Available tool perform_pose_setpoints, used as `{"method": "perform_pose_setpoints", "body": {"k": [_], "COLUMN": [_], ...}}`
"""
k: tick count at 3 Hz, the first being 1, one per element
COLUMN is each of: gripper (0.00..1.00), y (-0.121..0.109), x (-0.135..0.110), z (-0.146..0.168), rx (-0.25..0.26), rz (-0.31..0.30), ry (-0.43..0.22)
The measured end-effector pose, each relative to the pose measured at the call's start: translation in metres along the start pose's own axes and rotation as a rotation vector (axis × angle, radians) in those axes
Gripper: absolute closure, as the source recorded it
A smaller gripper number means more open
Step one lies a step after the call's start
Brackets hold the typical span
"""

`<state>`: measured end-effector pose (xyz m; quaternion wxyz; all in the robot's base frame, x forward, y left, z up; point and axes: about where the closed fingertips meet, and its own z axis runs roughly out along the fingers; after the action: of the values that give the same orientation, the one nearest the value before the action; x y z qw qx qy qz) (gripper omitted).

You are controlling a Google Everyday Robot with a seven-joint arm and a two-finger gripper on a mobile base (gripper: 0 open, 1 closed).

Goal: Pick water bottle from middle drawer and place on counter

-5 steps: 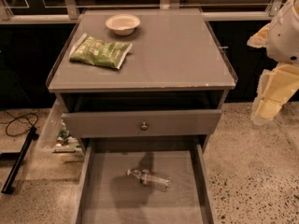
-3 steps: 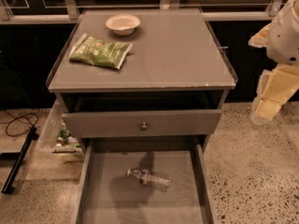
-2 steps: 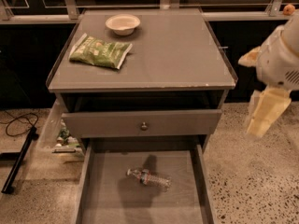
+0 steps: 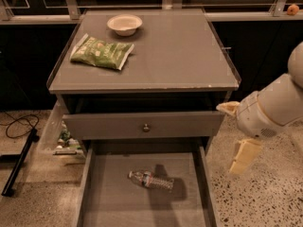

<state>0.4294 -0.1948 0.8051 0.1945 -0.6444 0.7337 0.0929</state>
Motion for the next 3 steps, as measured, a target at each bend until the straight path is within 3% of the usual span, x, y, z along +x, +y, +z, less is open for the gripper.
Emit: {"method": "perform_pose_setpoints", "body": {"k": [1, 2, 3], "gripper": [0.0, 0.0, 0.0], "y": [-0.006, -0.016, -0.016], "x": [-0.004, -0.005, -0.005], "z": [0.056, 0.1, 0.1], "rx": [-0.046, -0.084, -0.084], "rz": [-0.101, -0.151, -0.151], "ry": [-0.077, -0.105, -0.106]}}
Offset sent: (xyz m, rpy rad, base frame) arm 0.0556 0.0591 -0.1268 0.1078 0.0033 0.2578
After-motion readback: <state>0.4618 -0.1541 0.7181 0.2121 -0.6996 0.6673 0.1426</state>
